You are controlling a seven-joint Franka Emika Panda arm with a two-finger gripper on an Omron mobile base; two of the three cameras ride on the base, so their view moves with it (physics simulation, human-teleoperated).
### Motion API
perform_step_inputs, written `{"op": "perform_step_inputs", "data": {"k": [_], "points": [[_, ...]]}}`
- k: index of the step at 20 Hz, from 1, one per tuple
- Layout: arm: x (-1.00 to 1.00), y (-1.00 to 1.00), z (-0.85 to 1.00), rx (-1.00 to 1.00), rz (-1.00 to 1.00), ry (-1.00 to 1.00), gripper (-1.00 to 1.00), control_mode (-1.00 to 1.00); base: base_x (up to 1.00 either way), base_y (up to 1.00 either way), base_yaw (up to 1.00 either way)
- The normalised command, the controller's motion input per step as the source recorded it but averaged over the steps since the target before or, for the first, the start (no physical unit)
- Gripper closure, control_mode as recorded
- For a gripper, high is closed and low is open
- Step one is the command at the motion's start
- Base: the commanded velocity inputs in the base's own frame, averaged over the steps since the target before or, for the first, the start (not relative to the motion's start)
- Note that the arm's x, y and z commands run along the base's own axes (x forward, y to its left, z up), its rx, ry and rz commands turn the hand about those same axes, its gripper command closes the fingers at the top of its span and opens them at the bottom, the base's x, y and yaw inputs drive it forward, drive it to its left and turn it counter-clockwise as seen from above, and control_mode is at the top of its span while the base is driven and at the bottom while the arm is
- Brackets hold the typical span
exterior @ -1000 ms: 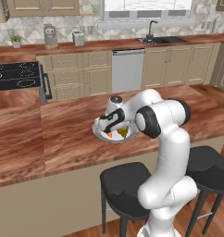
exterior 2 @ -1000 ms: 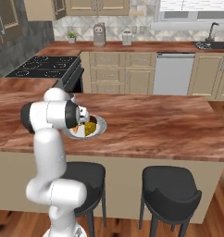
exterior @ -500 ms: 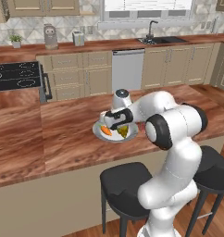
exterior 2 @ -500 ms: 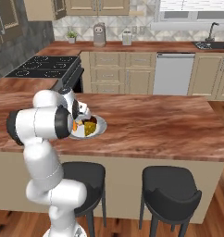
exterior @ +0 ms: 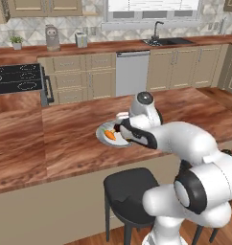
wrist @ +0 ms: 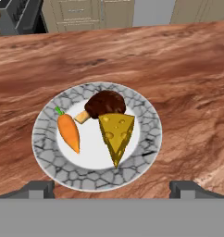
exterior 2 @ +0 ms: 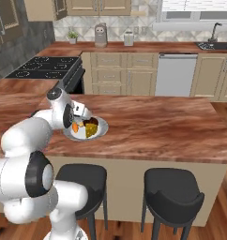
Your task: Take the cheese, steak, and carrot from the fridge and place them on the plate on the dining counter to create an appetizer plate.
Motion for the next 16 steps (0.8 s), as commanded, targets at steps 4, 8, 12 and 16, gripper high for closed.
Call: {"op": "perform_step_inputs", "data": {"k": [4,8,12,16], "points": [[-1.0,-0.16,0.46,-0.03,-0.09,-0.09,-1.0,-1.0,0.0,0.0,0.0],[-0.99,-0.01,0.54,-0.07,-0.09,-0.1,-1.0,-1.0,0.0,0.0,0.0],[-0.98,0.0,0.6,-0.08,-0.08,-0.13,-1.0,-1.0,0.0,0.0,0.0],[-0.91,0.0,0.75,-0.05,-0.06,-0.15,-1.0,-1.0,0.0,0.0,0.0]]}}
